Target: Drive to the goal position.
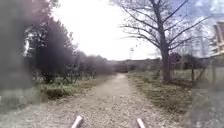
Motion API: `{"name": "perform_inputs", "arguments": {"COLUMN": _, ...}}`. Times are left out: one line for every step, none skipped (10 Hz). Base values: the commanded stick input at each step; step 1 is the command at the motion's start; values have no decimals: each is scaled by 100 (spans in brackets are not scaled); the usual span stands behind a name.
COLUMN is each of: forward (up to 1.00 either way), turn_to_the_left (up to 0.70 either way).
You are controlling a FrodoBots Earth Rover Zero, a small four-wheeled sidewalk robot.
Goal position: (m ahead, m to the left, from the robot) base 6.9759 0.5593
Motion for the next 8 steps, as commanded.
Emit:
{"name": "perform_inputs", "arguments": {"forward": 85, "turn_to_the_left": 0}}
{"name": "perform_inputs", "arguments": {"forward": 85, "turn_to_the_left": 0}}
{"name": "perform_inputs", "arguments": {"forward": 85, "turn_to_the_left": 0}}
{"name": "perform_inputs", "arguments": {"forward": 85, "turn_to_the_left": 0}}
{"name": "perform_inputs", "arguments": {"forward": 85, "turn_to_the_left": 0}}
{"name": "perform_inputs", "arguments": {"forward": 85, "turn_to_the_left": 0}}
{"name": "perform_inputs", "arguments": {"forward": 85, "turn_to_the_left": 0}}
{"name": "perform_inputs", "arguments": {"forward": 85, "turn_to_the_left": 0}}
